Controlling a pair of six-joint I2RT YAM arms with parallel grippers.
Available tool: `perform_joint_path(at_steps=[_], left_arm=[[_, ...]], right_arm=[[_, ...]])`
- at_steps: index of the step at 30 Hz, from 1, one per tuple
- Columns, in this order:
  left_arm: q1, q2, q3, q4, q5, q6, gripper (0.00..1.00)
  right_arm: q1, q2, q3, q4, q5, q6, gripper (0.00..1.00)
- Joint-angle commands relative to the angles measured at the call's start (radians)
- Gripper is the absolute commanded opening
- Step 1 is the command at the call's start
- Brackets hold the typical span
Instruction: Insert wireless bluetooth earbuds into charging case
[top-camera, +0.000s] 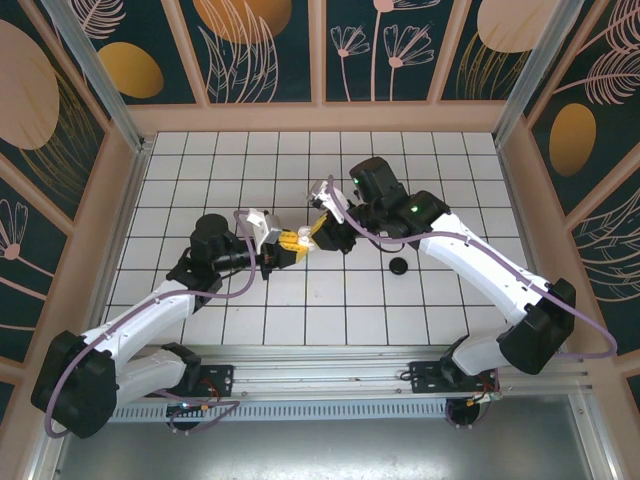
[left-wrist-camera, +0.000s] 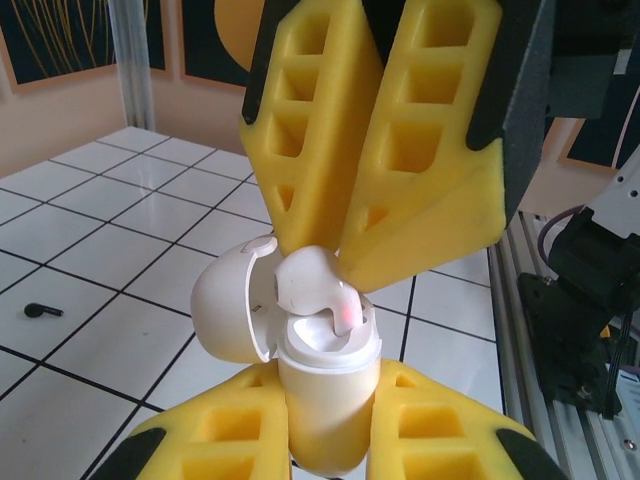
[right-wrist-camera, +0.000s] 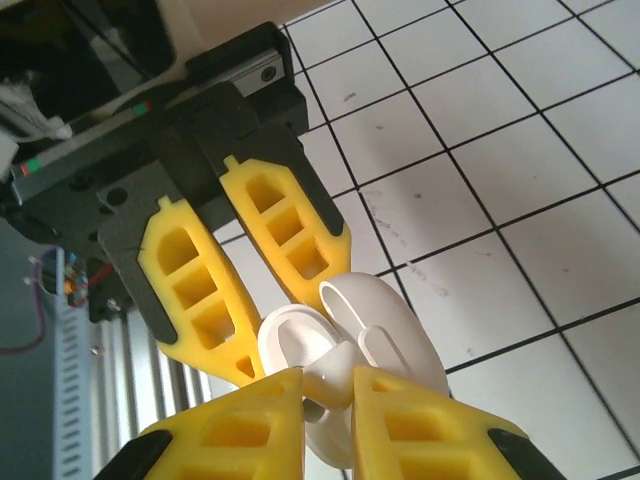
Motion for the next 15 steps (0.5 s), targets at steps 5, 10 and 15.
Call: perform_joint_path(at_steps=[5,10,15], left_arm=[[-0.009,0.009,0.045,0.025,0.116,0.036,0.05],[-0.008,0.011,0.044,0.023,0.125,0.038,0.06],[-0.009,0.018,0.045,0.02,0.138,0.04,0.07]], right_arm=[[0.026,0.019,0.022,0.012,0.023,-0.23,0.15],[0.041,0.019,0.025,-0.01,0.006,-0.365,0.15],[0.051,0.031,0.048,-0.028,0.003,-0.439,0.16]])
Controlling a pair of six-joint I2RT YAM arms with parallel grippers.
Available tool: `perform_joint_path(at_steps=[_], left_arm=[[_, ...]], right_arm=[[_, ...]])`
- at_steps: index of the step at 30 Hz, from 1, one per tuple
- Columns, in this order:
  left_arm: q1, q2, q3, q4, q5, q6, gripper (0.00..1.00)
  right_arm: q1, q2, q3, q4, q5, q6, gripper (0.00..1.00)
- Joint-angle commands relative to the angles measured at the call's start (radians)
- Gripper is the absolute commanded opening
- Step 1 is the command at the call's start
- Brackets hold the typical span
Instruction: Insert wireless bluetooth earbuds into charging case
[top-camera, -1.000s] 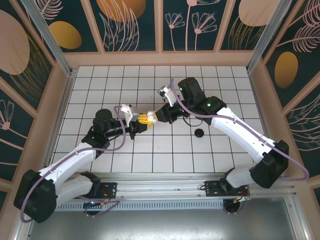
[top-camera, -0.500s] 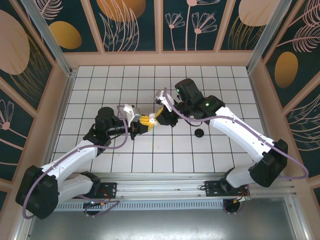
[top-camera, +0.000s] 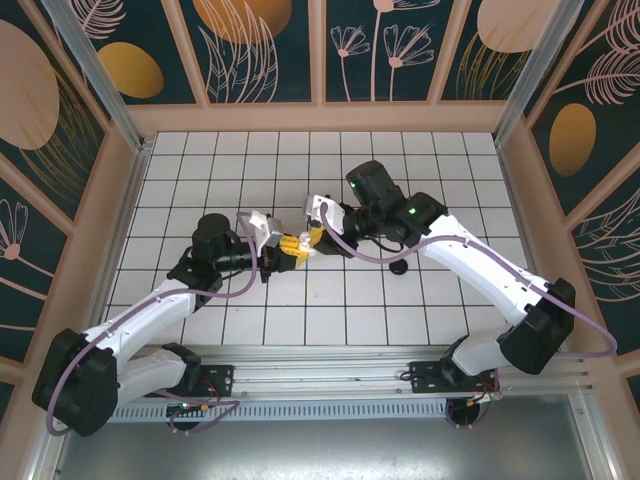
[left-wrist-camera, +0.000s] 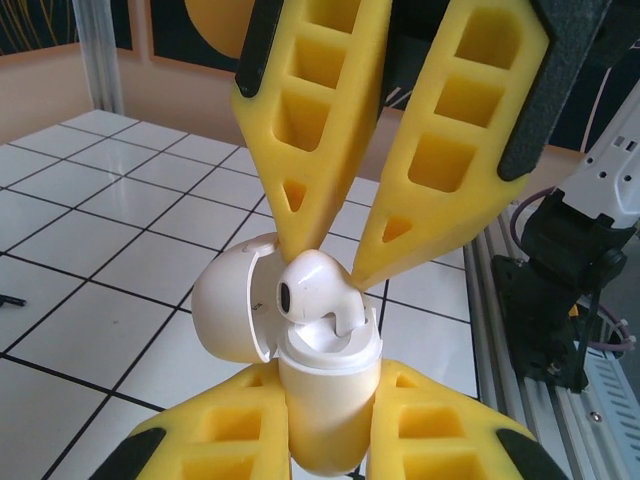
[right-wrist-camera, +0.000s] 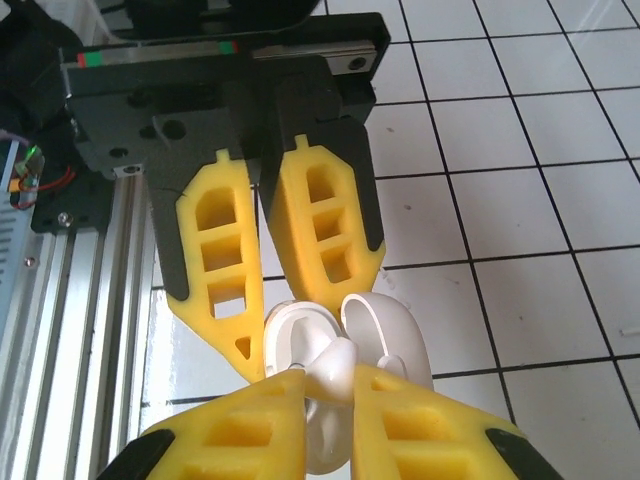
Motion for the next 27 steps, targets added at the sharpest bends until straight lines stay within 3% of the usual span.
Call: perform_joint_path(at_steps=[1,15,22,27], left_arm=[[-0.011,0.005,0.043,0.051,0.082,0.025,0.07],[-0.012,-0.002,0.043,0.033,0.043,0.052,0.07],[-0.012,-0.008,0.038,0.031,0.018,0.054,0.07],[-0.012,-0.036,0.02,0.044,-0.042,0.05,0.06]], right_arm=[[0.029,0.039,0.056,-0.001,-0.007,-0.117,0.16],[0.072,0.119,0.139,-0.083,-0.012,-0.224,0.23],[0.076,0.11,0.141,-0.053,-0.017,-0.217,0.39],[0.071,0.049,0.108,0.044,-0.012,-0.165,0.43]])
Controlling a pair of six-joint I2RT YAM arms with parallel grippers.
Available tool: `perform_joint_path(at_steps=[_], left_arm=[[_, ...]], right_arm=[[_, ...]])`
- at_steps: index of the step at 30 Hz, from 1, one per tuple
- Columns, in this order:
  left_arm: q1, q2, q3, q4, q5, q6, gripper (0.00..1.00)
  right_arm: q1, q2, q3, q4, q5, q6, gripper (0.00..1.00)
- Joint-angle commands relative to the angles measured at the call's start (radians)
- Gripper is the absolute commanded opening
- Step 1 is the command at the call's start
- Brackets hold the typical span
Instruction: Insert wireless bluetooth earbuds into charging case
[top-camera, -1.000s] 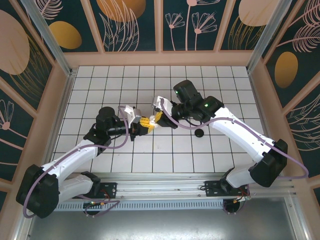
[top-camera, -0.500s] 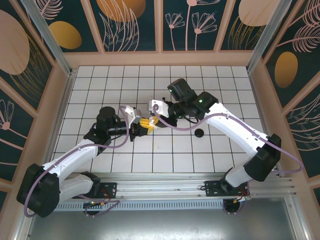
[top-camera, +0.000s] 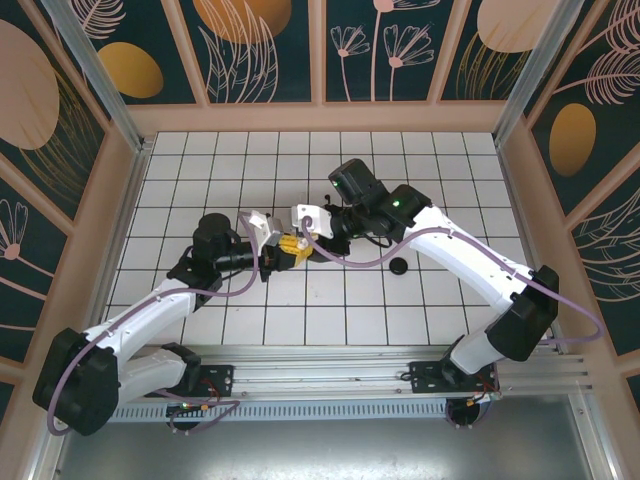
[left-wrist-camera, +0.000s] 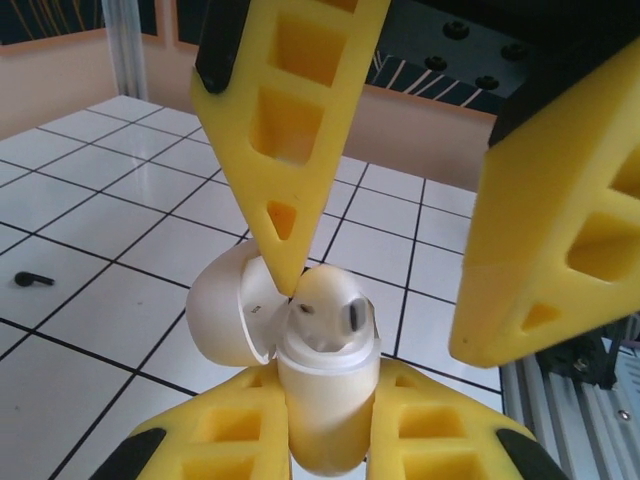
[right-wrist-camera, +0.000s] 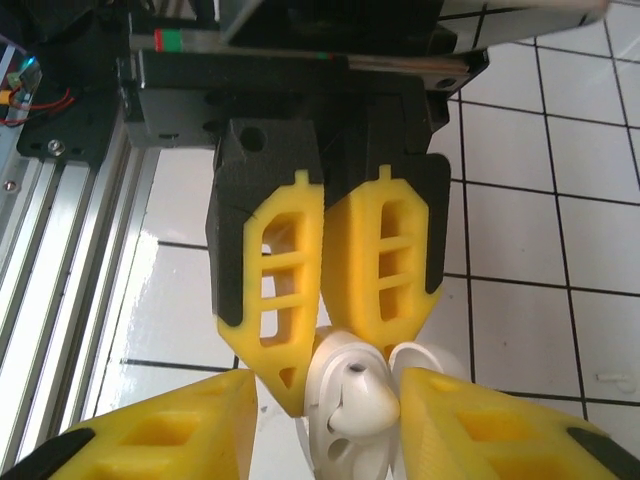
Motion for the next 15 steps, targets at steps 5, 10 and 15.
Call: perform_joint_path(at_steps=[5,10,15], left_arm=[[-0.02,-0.06,-0.013,0.122,-0.066,-0.014,0.06],[-0.018,-0.056,-0.02,0.159,-0.07,-0.049,0.05],[-0.018,-0.046,-0.017,0.165,-0.076,-0.057,0.05]], right_arm=[[-0.006,-0.149,-0.096,0.307,-0.027,0.115,0.46],[-0.04,-0.2,-0.132,0.373,-0.071,0.197,0.5],[-0.053,-0.211,-0.141,0.418,-0.112,0.287,0.5]])
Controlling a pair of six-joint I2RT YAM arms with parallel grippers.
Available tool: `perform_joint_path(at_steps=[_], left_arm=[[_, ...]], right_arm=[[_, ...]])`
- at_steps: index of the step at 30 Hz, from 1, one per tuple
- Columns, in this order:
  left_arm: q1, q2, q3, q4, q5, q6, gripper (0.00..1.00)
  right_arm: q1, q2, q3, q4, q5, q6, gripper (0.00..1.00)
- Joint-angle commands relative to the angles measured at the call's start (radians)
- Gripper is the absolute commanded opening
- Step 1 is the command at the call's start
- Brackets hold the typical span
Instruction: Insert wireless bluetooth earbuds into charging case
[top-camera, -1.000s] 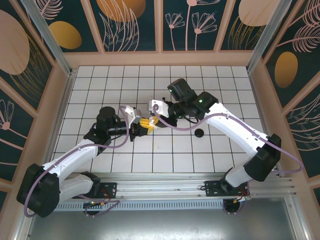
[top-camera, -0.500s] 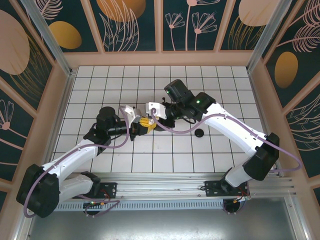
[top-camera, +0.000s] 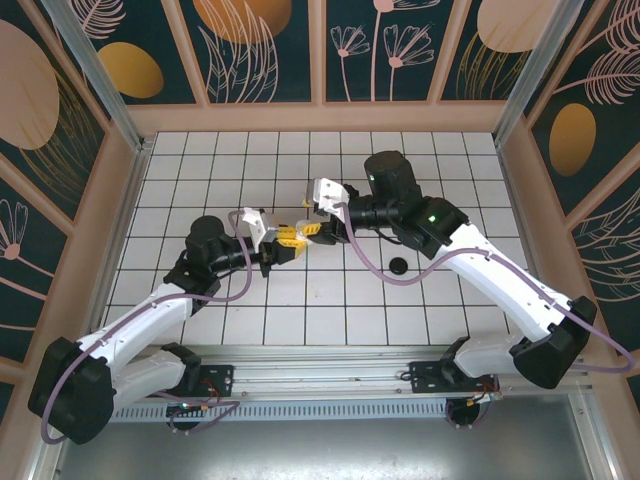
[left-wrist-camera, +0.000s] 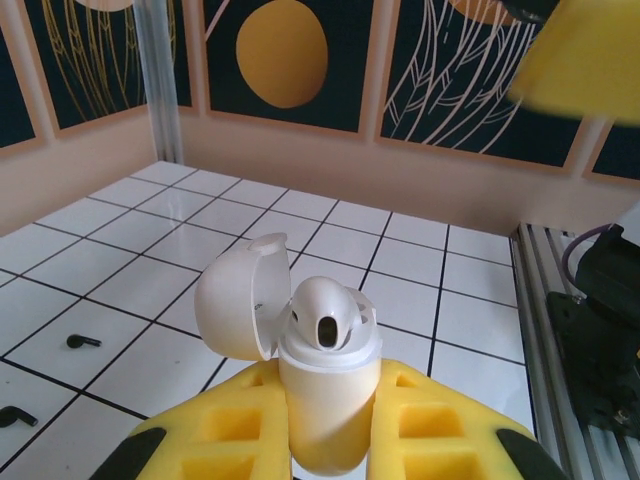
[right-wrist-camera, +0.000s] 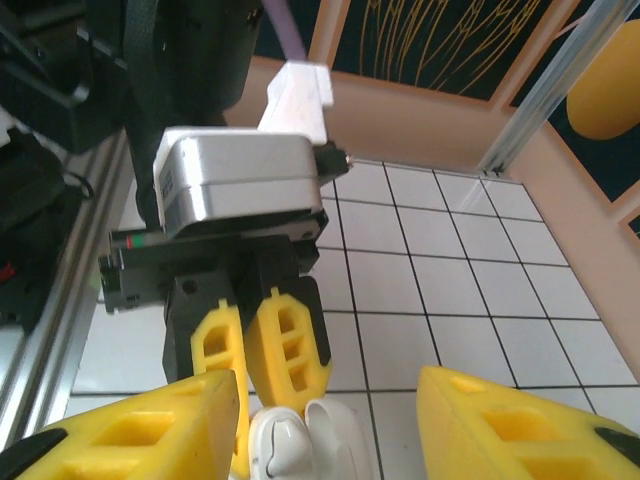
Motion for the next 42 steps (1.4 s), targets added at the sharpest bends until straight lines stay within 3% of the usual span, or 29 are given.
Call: perform_joint_path(at_steps=[1,5,9,17,22,33,38,42], left_arm=[[-0.004,0.002,-0.011,0.059,-0.01,-0.024,0.05],[-0.002,0.001,-0.023,0.066,-0.075,-0.045,0.05],[0.004,0.005,-0.021,0.025,-0.218,-0.061,0.04],[0.083,-0.003,-0.052,0.059,-0.284,-0.173,0.04],[0.122,-0.029,-0.082,0.048,-0.349,-0.199,0.04],[0.131,-0.082,-0.11,-0.029,-0.445,-0.17,0.05],[0.132,-0.088,-0.121,-0.034,-0.445,-0.167,0.05],[0.131,-0.081,-0.121,-0.027,-0.437,-0.17,0.05]], right_arm=[[-0.009,-0.023,-0.029,0.098,-0.058,0.117,0.5],[-0.018,-0.048,-0.066,0.201,0.082,0.293,0.5],[-0.073,-0.041,-0.083,0.232,0.245,0.515,0.49],[-0.225,0.115,-0.022,0.126,0.448,0.968,0.4],[-0.226,0.343,0.135,0.025,0.445,1.075,0.36],[-0.166,1.01,0.782,-0.28,0.502,1.152,0.3],[-0.163,1.201,1.013,-0.333,0.515,1.152,0.3],[-0.164,1.252,1.034,-0.284,0.51,1.156,0.3]])
